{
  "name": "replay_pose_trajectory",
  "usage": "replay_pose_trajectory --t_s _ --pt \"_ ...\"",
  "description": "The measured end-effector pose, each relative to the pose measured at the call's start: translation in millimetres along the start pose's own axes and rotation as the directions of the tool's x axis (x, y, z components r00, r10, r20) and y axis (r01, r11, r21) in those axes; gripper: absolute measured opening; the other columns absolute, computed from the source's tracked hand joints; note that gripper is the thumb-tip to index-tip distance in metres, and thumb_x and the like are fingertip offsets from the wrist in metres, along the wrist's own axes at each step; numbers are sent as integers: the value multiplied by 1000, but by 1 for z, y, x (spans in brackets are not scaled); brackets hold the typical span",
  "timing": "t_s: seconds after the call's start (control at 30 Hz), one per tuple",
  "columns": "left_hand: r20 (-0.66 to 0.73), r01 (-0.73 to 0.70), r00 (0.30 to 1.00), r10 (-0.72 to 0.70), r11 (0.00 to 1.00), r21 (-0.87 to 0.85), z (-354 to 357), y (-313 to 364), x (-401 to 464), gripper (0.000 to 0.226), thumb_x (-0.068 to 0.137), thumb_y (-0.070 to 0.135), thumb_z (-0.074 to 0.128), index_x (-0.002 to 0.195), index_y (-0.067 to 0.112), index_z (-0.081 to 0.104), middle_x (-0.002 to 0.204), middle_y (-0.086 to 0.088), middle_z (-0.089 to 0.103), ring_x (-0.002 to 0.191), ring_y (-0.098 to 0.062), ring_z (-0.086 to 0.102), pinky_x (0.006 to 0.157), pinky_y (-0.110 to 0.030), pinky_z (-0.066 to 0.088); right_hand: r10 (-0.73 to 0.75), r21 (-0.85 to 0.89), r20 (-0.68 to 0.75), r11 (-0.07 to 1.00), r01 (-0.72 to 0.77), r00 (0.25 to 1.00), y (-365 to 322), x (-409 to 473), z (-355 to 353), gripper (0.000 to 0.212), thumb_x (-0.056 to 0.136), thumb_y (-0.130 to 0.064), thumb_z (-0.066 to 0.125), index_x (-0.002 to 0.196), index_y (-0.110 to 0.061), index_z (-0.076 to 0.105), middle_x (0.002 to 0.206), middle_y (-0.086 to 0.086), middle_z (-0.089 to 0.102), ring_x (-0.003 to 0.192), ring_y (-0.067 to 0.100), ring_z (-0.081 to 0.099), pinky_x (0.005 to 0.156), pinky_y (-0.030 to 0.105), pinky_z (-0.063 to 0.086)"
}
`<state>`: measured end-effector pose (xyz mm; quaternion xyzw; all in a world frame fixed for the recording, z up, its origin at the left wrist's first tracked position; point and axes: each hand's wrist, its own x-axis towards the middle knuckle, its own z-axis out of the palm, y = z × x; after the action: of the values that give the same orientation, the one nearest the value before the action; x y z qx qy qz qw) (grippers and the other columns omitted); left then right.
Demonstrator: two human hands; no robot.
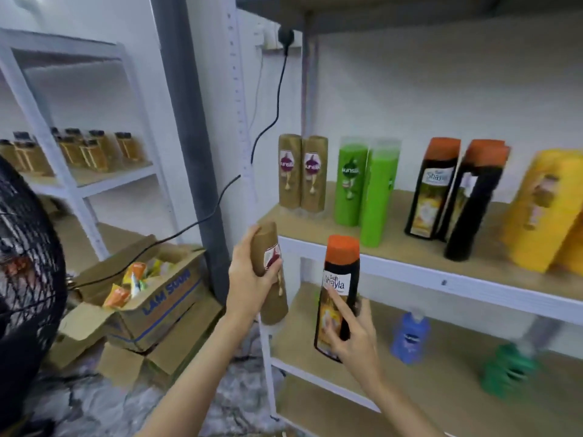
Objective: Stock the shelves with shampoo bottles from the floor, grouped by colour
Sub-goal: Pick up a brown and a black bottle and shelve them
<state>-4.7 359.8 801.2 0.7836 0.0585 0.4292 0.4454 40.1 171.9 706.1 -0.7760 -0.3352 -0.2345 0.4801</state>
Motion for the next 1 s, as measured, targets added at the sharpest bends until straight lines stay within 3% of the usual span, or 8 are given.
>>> replay_pose_trajectory --t_s 0.13,0.2,0.37,0.53,0.63,0.8,1.0 --pt "6 -100 995 100 994 -35 19 34 25 71 73 5 74 129 32 39 121 18 49 109 7 49 97 -18 39 11 -63 -57 998 -15 998 1 21 -39 61 84 -13 62 136 -37 42 112 5 43 106 6 46 92 1 30" --pt "27 -126 991 128 990 -65 31 45 38 71 73 4 74 130 29 40 125 12 51 113 -1 50 99 -21 40 -10 -107 -76 994 1 997 3 33 -53 61 84 -11 65 136 -33 42 114 4 41 108 8 45 95 1 29" --pt "65 -188 979 195 977 -103 57 69 77 70 74 6 73 130 29 39 130 0 49 109 -10 54 95 -25 46 -6 -178 -167 984 -24 986 6 65 -73 60 84 -13 66 136 -33 44 107 2 39 103 18 52 89 26 46" --pt "10 -221 975 222 975 -27 78 72 120 70 75 12 73 134 23 37 123 -10 51 104 -19 52 93 -29 43 8 -134 -250 990 -43 968 14 88 -85 59 84 -10 66 132 -36 46 115 3 39 108 12 50 96 24 42" --pt "56 -212 976 209 976 43 91 65 143 69 78 13 69 136 25 34 123 -12 48 102 -26 53 91 -37 46 4 -153 -277 987 -49 961 18 95 -88 59 83 -9 66 131 -37 47 118 5 41 109 9 48 97 23 41" --pt "135 -175 978 158 977 125 114 46 159 66 81 14 65 137 26 32 125 -14 44 105 -32 52 89 -38 42 14 -187 -285 980 -70 958 25 105 -93 58 84 -11 65 132 -38 47 121 7 41 114 19 52 95 30 46" --pt "150 -132 982 111 982 138 126 34 168 68 82 15 66 138 26 29 127 -14 42 102 -34 54 89 -44 44 19 -217 -321 972 -93 947 29 112 -95 56 84 -10 65 131 -36 48 121 8 41 110 16 52 93 32 48"
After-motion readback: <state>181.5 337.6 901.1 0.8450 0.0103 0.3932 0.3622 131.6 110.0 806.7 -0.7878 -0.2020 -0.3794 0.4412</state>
